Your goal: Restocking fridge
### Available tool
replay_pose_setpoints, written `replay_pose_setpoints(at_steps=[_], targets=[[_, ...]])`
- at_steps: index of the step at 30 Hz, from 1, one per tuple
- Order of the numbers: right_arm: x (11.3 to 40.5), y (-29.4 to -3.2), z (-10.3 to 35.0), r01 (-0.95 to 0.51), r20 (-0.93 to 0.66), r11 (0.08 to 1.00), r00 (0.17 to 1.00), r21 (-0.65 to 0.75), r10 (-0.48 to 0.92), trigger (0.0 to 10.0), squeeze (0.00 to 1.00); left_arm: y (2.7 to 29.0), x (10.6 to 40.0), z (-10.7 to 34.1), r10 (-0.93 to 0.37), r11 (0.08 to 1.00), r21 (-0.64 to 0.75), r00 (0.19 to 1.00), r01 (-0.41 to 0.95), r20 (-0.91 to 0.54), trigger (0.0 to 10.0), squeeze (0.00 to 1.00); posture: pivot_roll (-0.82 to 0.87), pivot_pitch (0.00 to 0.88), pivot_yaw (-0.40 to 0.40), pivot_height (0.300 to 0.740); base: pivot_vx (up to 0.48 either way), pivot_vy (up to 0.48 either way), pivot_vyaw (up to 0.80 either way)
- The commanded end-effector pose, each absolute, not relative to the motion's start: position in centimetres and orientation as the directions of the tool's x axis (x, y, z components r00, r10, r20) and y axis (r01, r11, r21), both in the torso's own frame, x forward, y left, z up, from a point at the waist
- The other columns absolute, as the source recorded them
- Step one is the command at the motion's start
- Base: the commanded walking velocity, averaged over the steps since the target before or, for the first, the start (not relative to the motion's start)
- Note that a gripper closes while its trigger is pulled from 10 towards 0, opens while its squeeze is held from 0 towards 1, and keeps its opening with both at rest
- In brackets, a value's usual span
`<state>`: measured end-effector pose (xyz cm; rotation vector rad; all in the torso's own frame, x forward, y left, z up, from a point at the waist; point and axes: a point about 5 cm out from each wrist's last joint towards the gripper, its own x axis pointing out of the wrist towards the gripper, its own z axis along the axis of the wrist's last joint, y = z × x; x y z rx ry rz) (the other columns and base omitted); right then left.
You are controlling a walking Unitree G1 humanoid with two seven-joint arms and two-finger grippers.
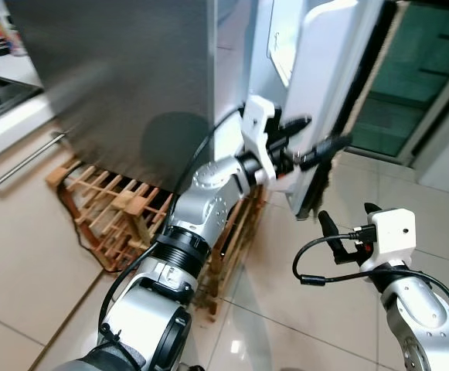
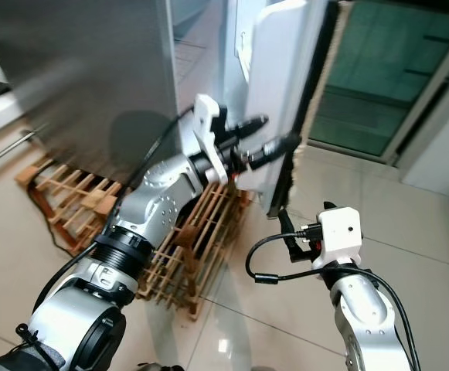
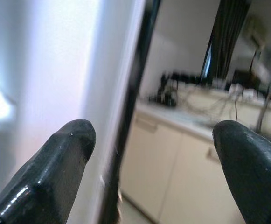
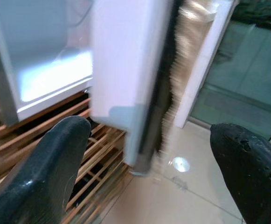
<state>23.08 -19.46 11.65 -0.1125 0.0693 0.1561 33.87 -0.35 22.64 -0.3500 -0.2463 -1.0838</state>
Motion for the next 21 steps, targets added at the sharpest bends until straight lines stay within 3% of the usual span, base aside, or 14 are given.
replay_pose_setpoints(at_steps=[1, 6, 7, 11, 14, 18, 19, 21], targets=[[23.7, -19.8, 11.8, -0.116, -0.074, 0.990, 0.991, -0.077, 0.110, 10.0, 0.00, -0.5, 33.0, 21.1, -0.757, 0.445, -0.277, 0.523, 0.852, 0.392, 10.0, 0.00, -0.27, 0.000, 0.015, 0.740, 0.000, 0.000, 0.00], [25.7, -21.5, 11.8, 0.024, -0.069, 1.000, 0.997, 0.010, -0.024, 10.0, 0.00, 11.9, 33.0, 16.8, -0.483, 0.774, -0.306, 0.829, 0.555, 0.282, 10.0, 0.00, -0.19, 0.000, 0.007, 0.740, 0.000, 0.000, 0.00], [25.7, -21.5, 11.8, 0.024, -0.069, 1.000, 0.997, 0.010, -0.024, 10.0, 0.00, 11.9, 33.0, 16.8, -0.483, 0.774, -0.306, 0.829, 0.555, 0.282, 10.0, 0.00, -0.19, 0.000, 0.007, 0.740, 0.000, 0.000, 0.00], [27.5, -20.7, 12.3, -0.015, -0.044, 0.998, 0.999, 0.056, 0.017, 10.0, 0.00, 19.5, 29.2, 16.2, -0.411, 0.860, -0.210, 0.876, 0.464, 0.252, 10.0, 0.00, -0.10, 0.000, -0.022, 0.740, 0.000, 0.000, 0.11], [28.1, -20.0, 12.5, -0.040, -0.037, 0.998, 0.998, 0.056, 0.042, 10.0, 0.00, 20.7, 28.3, 16.0, -0.405, 0.876, -0.182, 0.887, 0.446, 0.224, 10.0, 0.00, -0.08, 0.000, -0.029, 0.740, 0.000, 0.000, 0.54], [29.3, -18.8, 13.0, -0.097, -0.024, 0.994, 0.995, 0.048, 0.098, 10.0, 0.00, 21.7, 27.8, 15.5, -0.263, 0.931, -0.210, 0.947, 0.300, 0.186, 10.0, 0.00, -0.08, 0.000, -0.032, 0.740, 0.000, 0.000, 0.68], [29.8, -18.2, 13.3, -0.119, -0.012, 0.991, 0.993, 0.055, 0.119, 10.0, 0.00, 22.5, 27.7, 14.5, -0.096, 0.956, -0.262, 0.985, 0.131, 0.143, 10.0, 0.00, -0.06, 0.000, -0.039, 0.740, 0.000, 0.000, 0.66], [29.9, -17.8, 13.2, -0.131, -0.011, 0.989, 0.991, 0.062, 0.132, 10.0, 0.00, 22.5, 27.5, 13.5, -0.023, 0.960, -0.276, 0.994, 0.053, 0.109, 10.0, 0.00, -0.06, 0.000, -0.040, 0.740, 0.000, 0.000, 0.66]])
